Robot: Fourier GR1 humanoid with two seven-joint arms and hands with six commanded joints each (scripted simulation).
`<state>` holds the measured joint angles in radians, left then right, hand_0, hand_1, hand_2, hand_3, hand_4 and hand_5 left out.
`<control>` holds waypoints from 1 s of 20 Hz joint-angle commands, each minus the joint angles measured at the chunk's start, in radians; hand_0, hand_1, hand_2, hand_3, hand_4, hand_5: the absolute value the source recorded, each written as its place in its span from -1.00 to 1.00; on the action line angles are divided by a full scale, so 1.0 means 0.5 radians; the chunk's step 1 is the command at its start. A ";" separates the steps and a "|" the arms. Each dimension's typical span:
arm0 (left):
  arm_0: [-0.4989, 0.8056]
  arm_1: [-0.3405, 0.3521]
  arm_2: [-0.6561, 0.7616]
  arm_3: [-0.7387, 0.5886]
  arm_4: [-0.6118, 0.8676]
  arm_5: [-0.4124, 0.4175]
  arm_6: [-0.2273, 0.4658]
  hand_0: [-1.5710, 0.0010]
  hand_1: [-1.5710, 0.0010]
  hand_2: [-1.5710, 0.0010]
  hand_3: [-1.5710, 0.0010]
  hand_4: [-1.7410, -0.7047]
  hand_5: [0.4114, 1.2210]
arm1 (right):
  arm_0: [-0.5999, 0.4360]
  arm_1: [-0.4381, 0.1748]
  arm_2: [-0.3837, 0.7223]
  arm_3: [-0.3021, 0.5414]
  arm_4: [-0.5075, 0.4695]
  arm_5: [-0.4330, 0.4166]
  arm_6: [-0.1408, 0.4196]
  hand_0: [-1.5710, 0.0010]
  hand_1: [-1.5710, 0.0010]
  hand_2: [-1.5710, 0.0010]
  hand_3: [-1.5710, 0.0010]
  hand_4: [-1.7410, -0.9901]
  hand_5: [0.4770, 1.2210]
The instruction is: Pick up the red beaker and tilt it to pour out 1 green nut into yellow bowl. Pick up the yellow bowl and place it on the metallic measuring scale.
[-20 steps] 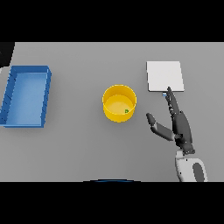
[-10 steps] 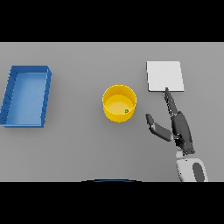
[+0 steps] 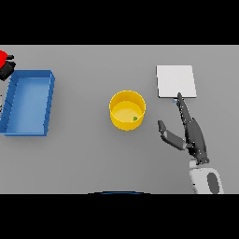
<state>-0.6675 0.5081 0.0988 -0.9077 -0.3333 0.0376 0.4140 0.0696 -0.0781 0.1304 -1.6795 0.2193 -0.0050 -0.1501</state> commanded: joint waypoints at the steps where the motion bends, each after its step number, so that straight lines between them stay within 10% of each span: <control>1: 0.067 -0.017 0.000 -0.089 0.018 0.019 0.011 -1.00 -1.00 -1.00 -1.00 -1.00 0.83 | 0.026 -0.005 -0.003 -0.022 -0.015 0.009 -0.029 1.00 1.00 1.00 1.00 0.51 -0.47; 5: 0.217 -0.051 0.013 -0.256 0.056 0.048 0.152 -1.00 -1.00 -1.00 -1.00 -1.00 0.27 | 0.036 0.010 0.014 -0.037 -0.019 0.019 -0.001 1.00 1.00 1.00 1.00 0.55 -0.48; 7: 0.280 -0.041 0.002 -0.408 0.086 -0.021 0.262 -1.00 -1.00 -0.94 -0.94 -0.58 0.00 | 0.040 0.011 0.010 -0.033 -0.036 0.031 0.006 1.00 1.00 1.00 1.00 0.56 -0.48; 12: 0.384 -0.002 -0.015 -0.592 0.315 -0.395 0.246 0.23 0.30 0.33 0.31 0.48 -0.38 | 0.034 0.018 0.008 -0.017 -0.022 0.013 -0.005 1.00 1.00 1.00 1.00 0.57 -0.48; 20: 0.367 0.068 -0.132 -0.521 0.138 -0.421 0.209 0.87 0.88 0.89 0.88 0.85 -0.46 | 0.021 0.002 0.018 -0.008 0.051 -0.027 0.026 1.00 1.00 1.00 1.00 0.56 -0.52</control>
<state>-0.4847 0.5421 0.0328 -1.1682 -0.2642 -0.1729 0.5176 0.0794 -0.0771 0.1396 -1.6834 0.2447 -0.0188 -0.1366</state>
